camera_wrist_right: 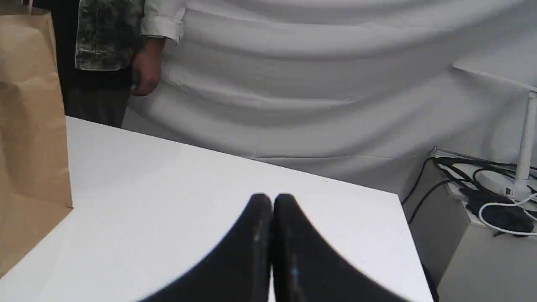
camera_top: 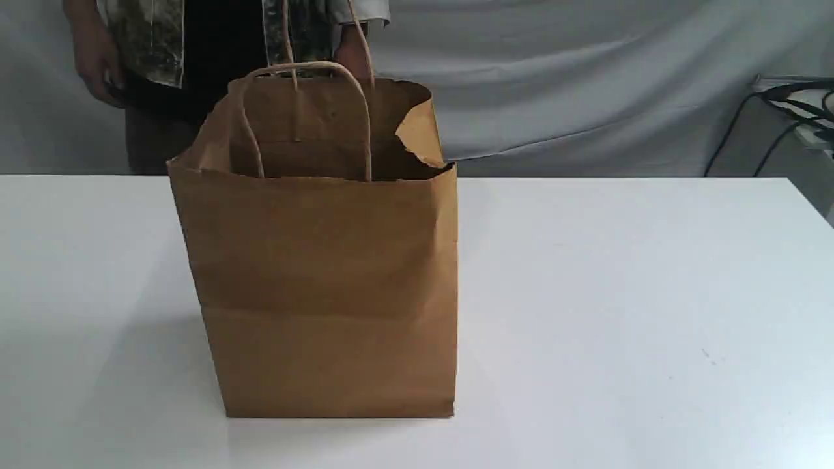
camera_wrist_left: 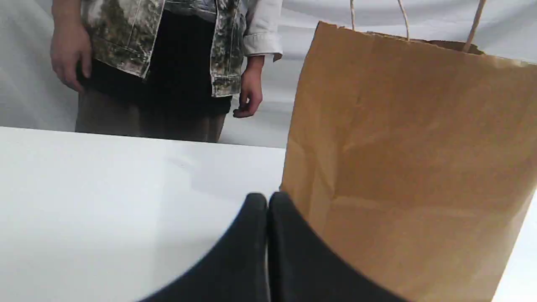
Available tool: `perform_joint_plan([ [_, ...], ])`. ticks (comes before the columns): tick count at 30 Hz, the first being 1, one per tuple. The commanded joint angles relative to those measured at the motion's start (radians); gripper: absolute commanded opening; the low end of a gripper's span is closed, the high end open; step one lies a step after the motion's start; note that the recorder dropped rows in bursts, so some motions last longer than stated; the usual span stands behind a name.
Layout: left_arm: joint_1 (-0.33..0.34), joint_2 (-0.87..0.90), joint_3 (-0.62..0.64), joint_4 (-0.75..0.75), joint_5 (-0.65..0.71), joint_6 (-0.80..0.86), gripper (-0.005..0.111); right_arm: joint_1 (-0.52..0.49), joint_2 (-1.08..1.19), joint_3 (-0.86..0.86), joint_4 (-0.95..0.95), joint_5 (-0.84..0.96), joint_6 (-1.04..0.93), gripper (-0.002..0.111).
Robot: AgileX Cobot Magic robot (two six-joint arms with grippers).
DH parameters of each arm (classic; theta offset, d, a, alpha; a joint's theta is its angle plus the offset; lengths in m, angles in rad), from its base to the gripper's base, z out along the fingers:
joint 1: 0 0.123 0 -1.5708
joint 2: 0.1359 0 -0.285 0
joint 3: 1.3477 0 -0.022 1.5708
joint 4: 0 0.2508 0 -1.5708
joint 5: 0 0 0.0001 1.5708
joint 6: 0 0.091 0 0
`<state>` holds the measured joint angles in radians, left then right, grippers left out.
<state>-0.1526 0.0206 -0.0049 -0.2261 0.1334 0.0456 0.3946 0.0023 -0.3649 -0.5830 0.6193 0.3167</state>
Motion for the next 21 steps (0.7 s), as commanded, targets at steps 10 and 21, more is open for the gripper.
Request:
perform_joint_plan([
  [10,0.002,0.005,0.005,0.000,-0.001,0.007,0.000,0.003,-0.002,0.012,-0.067,-0.098,0.493,0.000],
  [21,0.002,0.005,0.005,0.000,-0.001,0.015,0.000,0.005,-0.002,0.365,0.009,-0.619,0.692,0.000],
])
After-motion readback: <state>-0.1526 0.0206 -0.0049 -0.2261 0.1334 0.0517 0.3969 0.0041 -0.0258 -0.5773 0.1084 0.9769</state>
